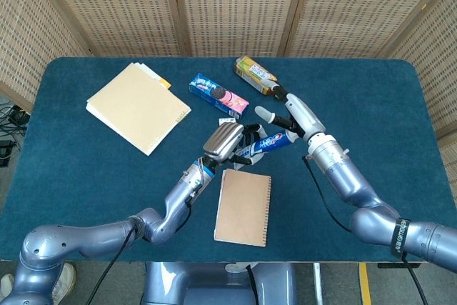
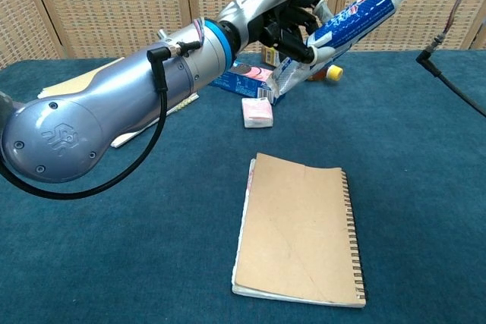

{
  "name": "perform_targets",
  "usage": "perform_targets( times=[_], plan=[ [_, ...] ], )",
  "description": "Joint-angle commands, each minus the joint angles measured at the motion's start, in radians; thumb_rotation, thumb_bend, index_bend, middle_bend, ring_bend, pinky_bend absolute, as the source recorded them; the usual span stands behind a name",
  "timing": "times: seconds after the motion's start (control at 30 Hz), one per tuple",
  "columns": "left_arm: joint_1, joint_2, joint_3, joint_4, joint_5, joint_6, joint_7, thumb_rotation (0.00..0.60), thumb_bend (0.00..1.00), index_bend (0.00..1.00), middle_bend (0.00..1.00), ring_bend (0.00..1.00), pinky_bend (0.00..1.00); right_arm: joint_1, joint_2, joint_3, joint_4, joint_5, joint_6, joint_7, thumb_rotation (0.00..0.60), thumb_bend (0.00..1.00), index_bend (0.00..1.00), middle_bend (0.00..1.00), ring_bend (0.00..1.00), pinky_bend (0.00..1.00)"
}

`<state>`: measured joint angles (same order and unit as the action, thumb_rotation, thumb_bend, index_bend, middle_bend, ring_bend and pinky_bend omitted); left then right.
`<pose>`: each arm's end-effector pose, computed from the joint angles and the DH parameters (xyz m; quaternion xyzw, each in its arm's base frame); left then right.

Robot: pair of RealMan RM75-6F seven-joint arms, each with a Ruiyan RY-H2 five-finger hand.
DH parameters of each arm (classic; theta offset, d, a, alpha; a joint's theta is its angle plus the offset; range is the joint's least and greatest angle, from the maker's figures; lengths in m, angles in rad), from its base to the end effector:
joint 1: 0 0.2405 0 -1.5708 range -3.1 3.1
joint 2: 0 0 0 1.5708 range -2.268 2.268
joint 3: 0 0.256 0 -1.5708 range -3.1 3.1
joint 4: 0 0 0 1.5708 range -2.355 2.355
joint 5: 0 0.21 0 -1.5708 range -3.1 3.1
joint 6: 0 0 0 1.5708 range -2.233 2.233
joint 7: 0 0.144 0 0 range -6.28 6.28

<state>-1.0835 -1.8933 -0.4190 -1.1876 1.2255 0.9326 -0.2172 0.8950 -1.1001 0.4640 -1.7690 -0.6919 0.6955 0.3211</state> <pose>0.0309 0.3796 -0.0702 -0.6396 -0.4644 -0.5843 0.1839 -0.0665 -0.4019 0.1214 0.5222 -0.6396 0.5123 0.2362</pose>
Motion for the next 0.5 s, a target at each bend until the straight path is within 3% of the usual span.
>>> perform_targets(
  times=[0.03,0.5],
  plan=[
    [0.001,0.000,0.000,-0.002,0.005,0.006,-0.008,0.600,0.57,0.74,0.63,0.59,0.60,-0.015,0.006,0.013,-0.002,-0.008,-0.024,0.039,0.000,0.00,0.00,0.00,0.00,0.00],
    [-0.010,-0.005,-0.013,-0.019,0.009,0.027,-0.011,0.600,0.57,0.75,0.63,0.59,0.60,-0.041,-0.007,0.018,0.004,-0.078,-0.049,0.098,0.000,0.00,0.00,0.00,0.00,0.00]
  ],
)
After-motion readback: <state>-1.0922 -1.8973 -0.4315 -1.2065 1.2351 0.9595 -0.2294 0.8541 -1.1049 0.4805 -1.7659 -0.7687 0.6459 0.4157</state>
